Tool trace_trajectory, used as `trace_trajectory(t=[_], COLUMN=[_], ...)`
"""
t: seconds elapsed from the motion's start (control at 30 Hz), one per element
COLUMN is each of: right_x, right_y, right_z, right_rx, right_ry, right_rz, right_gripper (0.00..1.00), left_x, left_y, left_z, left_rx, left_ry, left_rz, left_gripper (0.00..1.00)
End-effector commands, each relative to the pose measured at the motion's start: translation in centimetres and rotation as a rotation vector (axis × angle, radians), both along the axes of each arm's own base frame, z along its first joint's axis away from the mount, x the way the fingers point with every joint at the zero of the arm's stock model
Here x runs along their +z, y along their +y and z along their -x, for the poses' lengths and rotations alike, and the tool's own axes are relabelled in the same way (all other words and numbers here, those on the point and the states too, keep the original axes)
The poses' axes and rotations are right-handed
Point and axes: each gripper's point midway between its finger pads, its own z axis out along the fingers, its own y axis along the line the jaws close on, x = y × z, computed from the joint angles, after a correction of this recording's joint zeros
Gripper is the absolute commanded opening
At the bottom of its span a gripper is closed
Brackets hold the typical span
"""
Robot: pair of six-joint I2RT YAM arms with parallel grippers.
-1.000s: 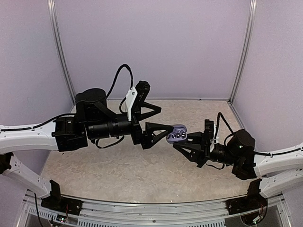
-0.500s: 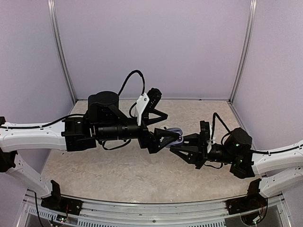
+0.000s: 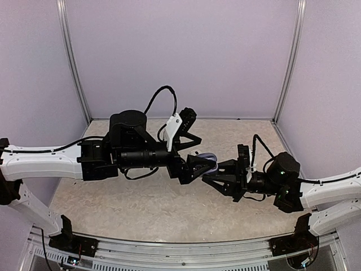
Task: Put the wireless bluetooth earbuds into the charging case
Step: Adjust the right earbud in the right side groove of the charging case.
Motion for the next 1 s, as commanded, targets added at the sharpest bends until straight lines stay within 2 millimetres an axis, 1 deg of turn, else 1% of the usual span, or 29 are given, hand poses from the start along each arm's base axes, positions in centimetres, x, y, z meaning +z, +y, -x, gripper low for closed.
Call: trace_trajectory(t=[0.0,0.17,0.23,0.37,0.6,0.8,0.97], right_x=[1.6,1.9,2.1,2.7,4.1,5.1,5.4], right_y=[0.4,0.4,0.3,0.0,-0.8,-1.4,-1.6], right_z=[0.6,0.7,0.7,1.0,1.6,2.6,3.0], right_rx=[0.028,0.032,0.033,0.036,0.049,0.086,0.102], right_ry=[-0.016,-0.023,-0.028,-0.036,-0.060,-0.075,-0.073], right_rz=[-0.033,-0.034,-0.040,-0.054,-0.101,-0.130,-0.138], right_gripper=[0.00,0.00,0.00,0.00,0.00,0.00,0.00], left_x=[-0.2,-1.8,-2.4,-3.7,-5.6,-6.0,-5.2], left_y=[-0.1,0.0,-0.1,0.1,0.2,-0.2,-0.7], left_z=[-0.7,-1.3,-1.4,-2.0,-1.8,-1.5,-0.2], left_rx=[0.042,0.076,0.090,0.129,0.113,0.082,0.001], left_ry=[-0.017,-0.013,-0.025,-0.043,-0.059,-0.063,-0.070], left_rz=[-0.031,-0.090,-0.119,-0.166,-0.208,-0.194,-0.149], left_gripper=[0.99,0.99,0.99,0.99,0.99,0.99,0.99])
